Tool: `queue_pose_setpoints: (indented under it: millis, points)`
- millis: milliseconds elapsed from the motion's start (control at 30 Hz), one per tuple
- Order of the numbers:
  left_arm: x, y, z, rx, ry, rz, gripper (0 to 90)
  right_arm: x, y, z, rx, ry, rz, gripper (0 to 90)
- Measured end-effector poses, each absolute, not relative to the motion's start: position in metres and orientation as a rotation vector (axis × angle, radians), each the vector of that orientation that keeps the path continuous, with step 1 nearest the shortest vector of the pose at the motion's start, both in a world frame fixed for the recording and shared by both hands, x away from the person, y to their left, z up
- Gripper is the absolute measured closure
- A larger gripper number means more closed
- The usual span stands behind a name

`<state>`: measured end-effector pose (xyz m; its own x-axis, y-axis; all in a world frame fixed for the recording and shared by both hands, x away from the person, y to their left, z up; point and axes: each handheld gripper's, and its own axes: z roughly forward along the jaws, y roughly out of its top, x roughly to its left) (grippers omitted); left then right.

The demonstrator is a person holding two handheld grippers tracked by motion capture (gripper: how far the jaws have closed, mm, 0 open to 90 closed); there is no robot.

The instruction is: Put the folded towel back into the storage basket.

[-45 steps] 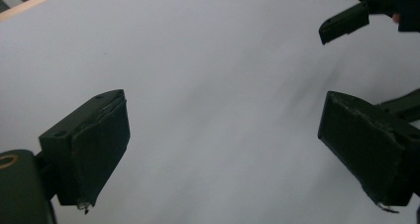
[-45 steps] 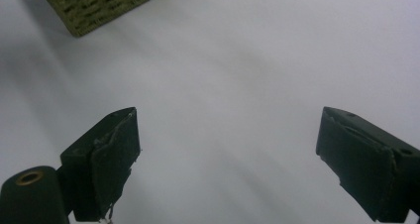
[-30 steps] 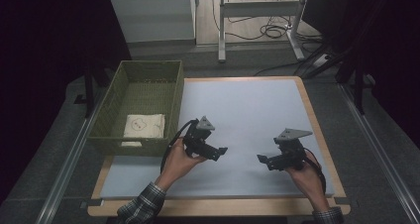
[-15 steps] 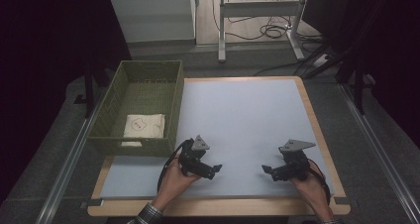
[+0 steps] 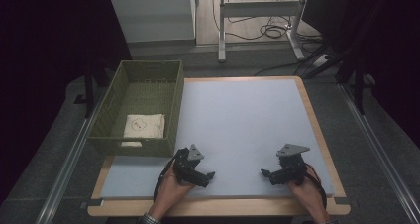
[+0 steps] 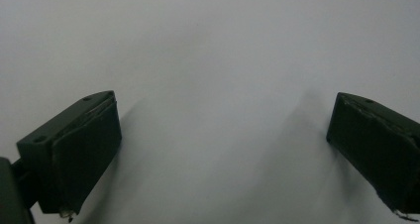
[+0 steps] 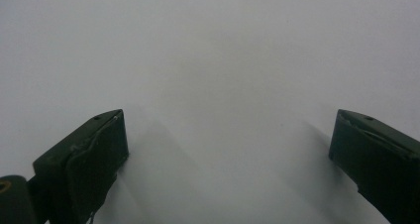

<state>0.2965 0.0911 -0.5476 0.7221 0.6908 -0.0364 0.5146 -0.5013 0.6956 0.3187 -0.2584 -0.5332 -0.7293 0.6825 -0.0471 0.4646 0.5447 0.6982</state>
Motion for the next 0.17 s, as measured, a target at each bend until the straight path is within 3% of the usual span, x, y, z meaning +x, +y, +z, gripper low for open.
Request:
queue_pose_setpoints:
  millis: [167]
  points:
    - [0.2964,0.0908,-0.5479,2.218,0.907,0.324,0.3,0.3187,-0.2585,-0.5335,0.950,2.471,0.982,1.8]
